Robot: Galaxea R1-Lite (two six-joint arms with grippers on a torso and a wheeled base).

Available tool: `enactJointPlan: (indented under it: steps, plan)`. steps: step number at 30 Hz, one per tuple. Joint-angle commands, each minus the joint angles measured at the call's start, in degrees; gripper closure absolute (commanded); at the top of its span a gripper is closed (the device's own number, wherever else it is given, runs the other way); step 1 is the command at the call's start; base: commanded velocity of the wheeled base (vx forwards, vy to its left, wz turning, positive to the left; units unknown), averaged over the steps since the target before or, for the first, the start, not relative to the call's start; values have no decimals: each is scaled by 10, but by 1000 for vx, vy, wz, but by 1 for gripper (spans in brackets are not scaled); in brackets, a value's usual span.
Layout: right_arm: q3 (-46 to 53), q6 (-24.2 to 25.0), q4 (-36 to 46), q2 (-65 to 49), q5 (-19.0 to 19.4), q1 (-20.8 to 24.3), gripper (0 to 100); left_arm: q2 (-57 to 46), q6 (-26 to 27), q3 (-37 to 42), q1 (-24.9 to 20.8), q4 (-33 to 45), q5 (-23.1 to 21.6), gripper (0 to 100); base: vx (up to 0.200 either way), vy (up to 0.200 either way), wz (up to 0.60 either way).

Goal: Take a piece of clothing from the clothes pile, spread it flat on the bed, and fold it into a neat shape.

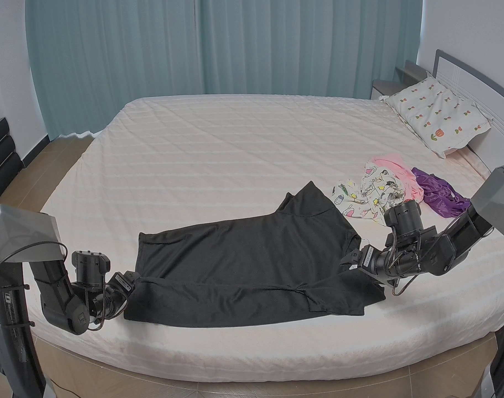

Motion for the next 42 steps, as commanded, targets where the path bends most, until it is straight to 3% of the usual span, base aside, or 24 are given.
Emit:
enactJointPlan:
  steps: [1,5,9,13,23,24,30,40,41,42]
  plan:
    - [13,-34,-38,56,23,-18,0,-20,9,-42,1,30,-1,0,0,0,0]
    - [10,-48,-61,71,28,-22,0,-20,44,-129,1,145,-7,0,0,0,0]
    - [9,-54,-83,78,34,-29,0,-16,68,-177,-3,209,-50,0,0,0,0]
    - [14,-61,-110,82,45,-36,0,0,91,-188,-2,216,-73,0,0,0,0]
    - [6,-62,-139,113,51,-37,0,31,107,-204,-4,218,-73,0,0,0,0]
    - [4,-61,-143,116,51,-38,0,31,107,-205,-4,219,-72,100,0,0,0]
    - [1,-67,-206,139,52,-38,0,29,113,-207,-9,250,-49,100,0,0,0]
    - [-27,-86,-217,173,51,-41,0,28,113,-208,-6,252,-25,100,0,0,0]
    - [-31,-84,-219,174,52,-42,100,28,113,-207,-7,252,-25,100,0,0,0]
    - [-31,-83,-219,175,52,-42,100,28,113,-208,-6,252,-25,100,0,0,0]
